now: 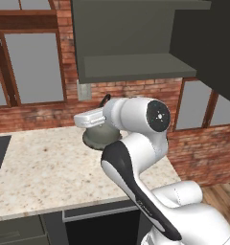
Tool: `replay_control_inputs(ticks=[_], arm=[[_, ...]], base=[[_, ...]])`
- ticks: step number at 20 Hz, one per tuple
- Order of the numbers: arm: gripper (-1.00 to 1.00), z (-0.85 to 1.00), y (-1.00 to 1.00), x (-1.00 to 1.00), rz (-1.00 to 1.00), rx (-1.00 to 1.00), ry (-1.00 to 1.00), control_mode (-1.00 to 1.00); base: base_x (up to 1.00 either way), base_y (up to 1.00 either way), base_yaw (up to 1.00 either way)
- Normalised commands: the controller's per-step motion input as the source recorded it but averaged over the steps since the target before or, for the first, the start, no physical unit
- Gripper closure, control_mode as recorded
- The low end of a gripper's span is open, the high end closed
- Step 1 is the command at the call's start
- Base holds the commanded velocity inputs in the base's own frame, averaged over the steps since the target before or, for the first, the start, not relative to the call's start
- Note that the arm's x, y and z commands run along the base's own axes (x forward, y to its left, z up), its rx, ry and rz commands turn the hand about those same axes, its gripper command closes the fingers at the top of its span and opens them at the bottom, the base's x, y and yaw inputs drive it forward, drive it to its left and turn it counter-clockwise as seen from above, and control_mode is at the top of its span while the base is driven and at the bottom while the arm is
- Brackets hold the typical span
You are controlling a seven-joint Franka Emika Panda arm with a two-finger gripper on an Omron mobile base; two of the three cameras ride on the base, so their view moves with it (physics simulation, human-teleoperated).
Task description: Open the cabinet, pick the kettle from the cabinet, and place it in the sink.
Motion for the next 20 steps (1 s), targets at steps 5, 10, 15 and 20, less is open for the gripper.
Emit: replay_control_inputs(ticks=[5, 10, 15, 20], arm=[[1.0, 0.0, 0.0, 0.0, 0.0, 0.0, 0.0, 1.0], [1.0, 0.0, 0.0, 0.0, 0.0, 0.0, 0.0, 1.0], [1.0, 0.0, 0.0, 0.0, 0.0, 0.0, 0.0, 1.0], [1.0, 0.0, 0.0, 0.0, 0.0, 0.0, 0.0, 1.0]], base=[[-0.14, 0.01, 0.04], [-0.41, 0.12, 0.07], [-0.46, 0.24, 0.05], [-0.16, 0.46, 0.01]])
